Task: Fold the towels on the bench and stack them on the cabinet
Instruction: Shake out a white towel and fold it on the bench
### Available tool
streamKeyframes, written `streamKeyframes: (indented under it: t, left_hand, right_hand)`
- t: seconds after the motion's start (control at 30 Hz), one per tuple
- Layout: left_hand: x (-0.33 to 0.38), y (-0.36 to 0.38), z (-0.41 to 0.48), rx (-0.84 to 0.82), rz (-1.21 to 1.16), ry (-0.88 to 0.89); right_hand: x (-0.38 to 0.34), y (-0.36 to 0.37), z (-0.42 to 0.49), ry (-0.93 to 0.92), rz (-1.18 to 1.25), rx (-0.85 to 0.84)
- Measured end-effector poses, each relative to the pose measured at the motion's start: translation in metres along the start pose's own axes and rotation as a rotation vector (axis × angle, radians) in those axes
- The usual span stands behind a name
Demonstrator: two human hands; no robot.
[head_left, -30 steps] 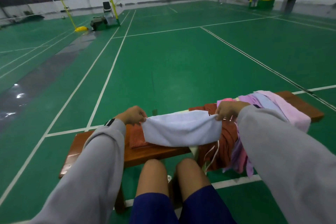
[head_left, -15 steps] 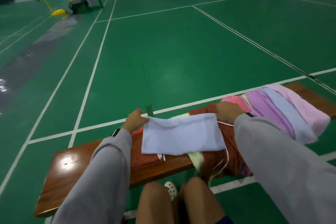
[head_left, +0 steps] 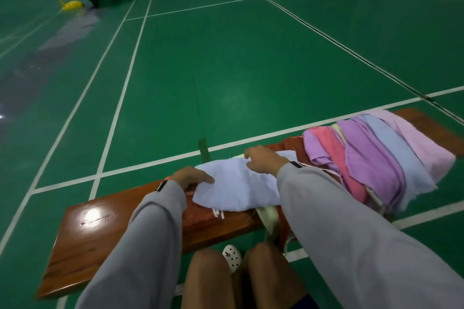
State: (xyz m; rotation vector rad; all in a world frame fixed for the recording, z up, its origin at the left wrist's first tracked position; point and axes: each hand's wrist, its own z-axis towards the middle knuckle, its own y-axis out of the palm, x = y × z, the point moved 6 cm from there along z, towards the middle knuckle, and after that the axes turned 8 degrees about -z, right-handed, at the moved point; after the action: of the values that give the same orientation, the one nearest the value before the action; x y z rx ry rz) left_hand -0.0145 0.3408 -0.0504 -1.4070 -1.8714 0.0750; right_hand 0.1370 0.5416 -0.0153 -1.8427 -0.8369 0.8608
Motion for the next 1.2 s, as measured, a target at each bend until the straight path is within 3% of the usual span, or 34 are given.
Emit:
streamKeyframes:
  t: [0.1,0.37,0.5,0.6,0.77,0.83,0.93,1.0,1.07,1.2]
  left_hand:
    - [0.023,0.004,-0.011,0.004,-0.017,0.117]
    - [0.126,0.079,-0.072,0.153,-0.043,0.558]
    - [0.145,0.135,-0.078,0.142,-0.107,0.630]
    - [0.147,0.179,-0.080,0.046,-0.133,0.637]
    - [0.129,0.234,-0.069,-0.287,-0.151,0.480]
    - [0.126,0.224,-0.060,-0.165,-0.107,0.503]
    - [0.116,0.182,-0.046,0.212,-0.078,0.514]
    - [0.102,0.157,-0.036,0.369,-0.035,0.472]
    - [0.088,0.143,-0.022,0.385,-0.007,0.389]
    - [0.065,0.146,-0.010,0.162,-0.124,0.160]
  right_hand:
    - [-0.006,-0.001,-0.005,0.007,0.134,0.000]
    - [0.015,-0.006,-0.026,0.171,0.923,-0.065]
    - [0.052,0.000,-0.025,0.329,1.131,0.058]
    - [0.087,0.011,-0.034,0.418,1.201,0.144]
    - [0.137,0.036,-0.039,0.455,0.964,0.157]
    - [0.140,0.038,-0.039,0.438,0.834,0.136]
    - [0.137,0.034,-0.039,0.444,0.639,0.139]
    - [0.134,0.029,-0.035,0.427,0.601,0.188]
    - [0.132,0.025,-0.031,0.416,0.648,0.243]
    - [0.133,0.032,-0.034,0.506,0.555,0.172]
